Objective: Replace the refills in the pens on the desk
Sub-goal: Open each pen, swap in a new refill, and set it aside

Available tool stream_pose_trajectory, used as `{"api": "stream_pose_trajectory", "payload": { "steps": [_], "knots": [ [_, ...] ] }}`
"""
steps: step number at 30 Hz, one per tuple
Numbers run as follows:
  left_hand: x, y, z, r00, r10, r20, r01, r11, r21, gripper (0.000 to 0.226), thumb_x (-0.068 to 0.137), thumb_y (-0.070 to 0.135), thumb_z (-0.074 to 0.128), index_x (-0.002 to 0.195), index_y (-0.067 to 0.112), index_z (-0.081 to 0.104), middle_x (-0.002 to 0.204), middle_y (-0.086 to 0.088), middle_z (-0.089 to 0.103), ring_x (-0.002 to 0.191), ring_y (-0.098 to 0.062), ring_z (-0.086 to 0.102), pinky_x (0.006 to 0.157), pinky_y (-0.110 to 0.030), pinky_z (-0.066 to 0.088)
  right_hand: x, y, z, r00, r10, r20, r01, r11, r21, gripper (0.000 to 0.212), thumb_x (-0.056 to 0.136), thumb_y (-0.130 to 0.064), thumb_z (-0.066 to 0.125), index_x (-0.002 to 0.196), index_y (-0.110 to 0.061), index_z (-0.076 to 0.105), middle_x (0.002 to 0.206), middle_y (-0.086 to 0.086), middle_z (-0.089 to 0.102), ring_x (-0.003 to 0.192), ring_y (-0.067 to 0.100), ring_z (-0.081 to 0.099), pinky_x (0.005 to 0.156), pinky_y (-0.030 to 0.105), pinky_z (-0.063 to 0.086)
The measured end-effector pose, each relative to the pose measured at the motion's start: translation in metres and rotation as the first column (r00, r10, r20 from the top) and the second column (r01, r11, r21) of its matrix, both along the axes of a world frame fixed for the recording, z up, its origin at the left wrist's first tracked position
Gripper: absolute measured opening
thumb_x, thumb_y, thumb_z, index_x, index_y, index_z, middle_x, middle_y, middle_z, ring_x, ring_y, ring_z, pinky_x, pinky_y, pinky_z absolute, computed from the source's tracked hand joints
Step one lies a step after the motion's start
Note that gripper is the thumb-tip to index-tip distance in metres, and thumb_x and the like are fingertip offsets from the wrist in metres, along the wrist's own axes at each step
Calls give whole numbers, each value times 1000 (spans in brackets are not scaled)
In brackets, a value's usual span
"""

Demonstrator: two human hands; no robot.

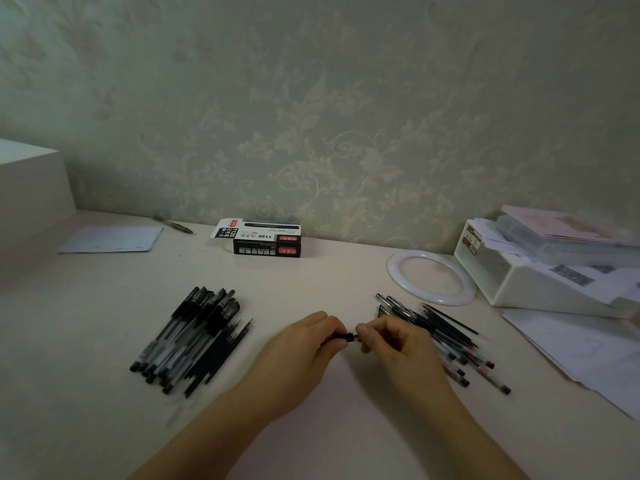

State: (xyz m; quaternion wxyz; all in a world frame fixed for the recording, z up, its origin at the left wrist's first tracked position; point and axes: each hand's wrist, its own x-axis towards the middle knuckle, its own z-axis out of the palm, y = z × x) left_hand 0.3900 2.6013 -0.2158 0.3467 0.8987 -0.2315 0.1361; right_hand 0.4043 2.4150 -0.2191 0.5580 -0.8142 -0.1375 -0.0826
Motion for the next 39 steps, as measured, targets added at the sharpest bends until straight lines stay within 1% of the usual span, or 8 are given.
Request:
{"api": "stream_pose_trajectory", "payload": {
  "steps": [10, 14, 19, 25, 28, 31, 37, 39],
  "knots": [
    [-2, 1, -2, 992, 56, -111, -39, 988, 149, 24, 102, 42, 32, 104, 35, 55, 103, 16, 61, 92, -6, 57, 80, -34, 49, -2, -3, 4, 996, 69, -64, -67, 997, 46, 9, 86, -26, 71, 79, -30, 74, 74, -1, 72, 74, 9, 67, 72, 17, 52],
    [-3, -1, -2, 995, 41, -91, -29, 991, 130, 23, 102, 42, 33, 104, 35, 54, 103, 17, 60, 90, -4, 56, 78, -33, 49, -1, -4, 4, 996, 67, -60, -64, 997, 53, 7, 85, -26, 73, 81, -31, 74, 76, -1, 74, 76, 15, 69, 75, 24, 56],
    [-3, 0, -1, 999, 5, -41, -2, 997, 78, 15, 96, 48, 48, 105, 37, 49, 95, 21, 56, 82, 0, 52, 70, -24, 47, -1, -3, 1, 999, 23, -30, -22, 999, 45, 13, 85, -41, 70, 79, -29, 71, 71, -3, 68, 67, 7, 62, 65, 18, 51],
    [-1, 1, -2, 999, 34, -6, -33, 993, 116, 12, 97, 46, 44, 95, 35, 42, 72, 22, 48, 69, -6, 47, 59, -28, 40, -1, -3, 1, 993, 78, -88, -75, 997, 33, 24, 77, -50, 67, 78, -27, 73, 71, 0, 70, 64, 4, 62, 65, 16, 50],
    [-1, 1, -3, 999, 37, -29, -33, 992, 122, 12, 98, 45, 41, 96, 34, 45, 69, 21, 48, 68, -6, 49, 60, -29, 41, -1, -2, 1, 990, 88, -111, -83, 995, 49, 18, 80, -41, 71, 77, -23, 75, 70, 2, 71, 62, 4, 62, 63, 16, 50],
    [0, 2, -4, 997, 39, -70, -32, 994, 102, 15, 99, 43, 40, 94, 33, 49, 62, 14, 49, 61, -8, 46, 58, -31, 39, 0, -2, 1, 988, 103, -113, -93, 992, 89, 7, 84, -20, 74, 78, -21, 76, 71, 3, 73, 62, 5, 63, 62, 15, 51],
    [1, 2, -5, 992, 29, -124, -24, 999, 46, 15, 99, 42, 40, 92, 32, 49, 65, 10, 52, 60, -8, 47, 57, -30, 38, -1, -1, 2, 984, 128, -123, -114, 987, 113, 16, 84, -3, 73, 91, -18, 74, 84, -2, 74, 76, 8, 68, 72, 17, 53],
    [2, 3, -5, 993, 33, -114, -30, 999, 28, 15, 99, 41, 41, 93, 31, 50, 65, 10, 52, 61, -8, 47, 59, -33, 41, -1, 1, 2, 984, 126, -123, -116, 990, 85, 19, 85, -8, 73, 97, -22, 71, 91, -4, 74, 83, 12, 69, 76, 20, 55]
  ]
}}
